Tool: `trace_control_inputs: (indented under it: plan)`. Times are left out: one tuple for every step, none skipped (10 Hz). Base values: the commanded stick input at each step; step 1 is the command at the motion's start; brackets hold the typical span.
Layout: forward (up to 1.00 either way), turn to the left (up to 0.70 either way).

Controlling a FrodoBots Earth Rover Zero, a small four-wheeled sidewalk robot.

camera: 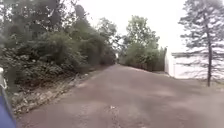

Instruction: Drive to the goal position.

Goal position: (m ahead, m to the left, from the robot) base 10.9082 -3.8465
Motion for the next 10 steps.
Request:
trace_control_inputs:
  plan:
    - [0.7, -0.01]
    - [0.7, -0.01]
    - [0.7, -0.01]
    - [0.7, -0.06]
    - [0.7, -0.13]
    - [0.7, -0.14]
    - [0.7, -0.07]
    - [0.7, -0.01]
    - [0.7, -0.01]
    - [0.7, -0.01]
